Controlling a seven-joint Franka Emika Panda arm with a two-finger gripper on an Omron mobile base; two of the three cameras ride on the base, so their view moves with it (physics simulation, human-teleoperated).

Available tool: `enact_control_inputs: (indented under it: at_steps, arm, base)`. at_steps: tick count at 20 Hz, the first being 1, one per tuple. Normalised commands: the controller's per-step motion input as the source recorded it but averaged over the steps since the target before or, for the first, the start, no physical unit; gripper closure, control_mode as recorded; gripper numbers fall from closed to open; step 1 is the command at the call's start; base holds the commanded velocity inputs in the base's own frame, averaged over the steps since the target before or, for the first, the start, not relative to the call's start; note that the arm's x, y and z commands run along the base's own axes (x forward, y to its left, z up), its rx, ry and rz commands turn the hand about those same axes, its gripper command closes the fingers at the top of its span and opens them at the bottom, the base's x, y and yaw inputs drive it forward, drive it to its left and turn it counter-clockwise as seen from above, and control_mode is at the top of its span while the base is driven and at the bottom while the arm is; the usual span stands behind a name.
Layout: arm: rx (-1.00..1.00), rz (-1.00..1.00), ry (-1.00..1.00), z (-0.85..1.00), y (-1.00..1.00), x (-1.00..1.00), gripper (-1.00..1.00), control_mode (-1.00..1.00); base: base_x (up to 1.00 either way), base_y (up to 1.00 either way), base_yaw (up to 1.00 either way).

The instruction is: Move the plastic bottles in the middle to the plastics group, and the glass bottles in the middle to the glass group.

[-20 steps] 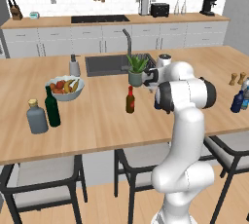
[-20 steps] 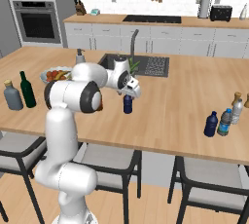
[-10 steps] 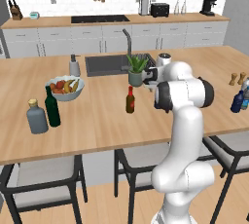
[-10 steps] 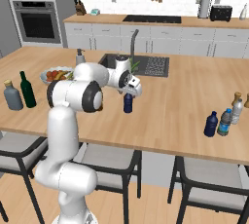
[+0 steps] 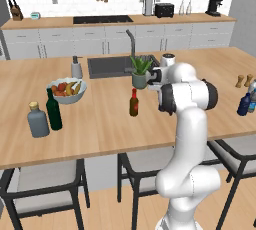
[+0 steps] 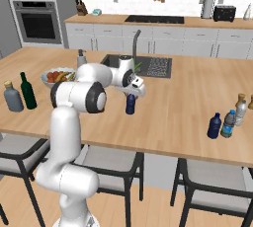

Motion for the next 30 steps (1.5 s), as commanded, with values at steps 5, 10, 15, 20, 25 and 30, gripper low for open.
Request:
enact_control_inputs:
  at_steps: [5, 10, 15, 20, 25, 30]
  arm:
    - [0.03, 0.0, 0.0, -0.02, -0.23, -0.31, 1.0, -1.0]
    - [0.05, 0.0, 0.0, 0.22, -0.44, -0.64, 1.0, -1.0]
    - [0.03, 0.0, -0.08, 0.26, -0.45, -0.84, 1.0, -1.0]
    - [0.0, 0.0, -0.15, 0.21, -0.46, -0.96, 1.0, -1.0]
    - [0.0, -0.07, -0.16, 0.19, -0.46, -0.98, 1.0, -1.0]
    - [-0.02, -0.23, -0.04, 0.08, -0.67, -0.57, 1.0, -1.0]
  base:
    - [0.0, 0.0, 0.0]
    - [0.0, 0.0, 0.0]
    - [0.0, 0.0, 0.0]
    - [0.0, 0.0, 0.0]
    - [0.0, 0.0, 0.0]
    - [0.0, 0.0, 0.0]
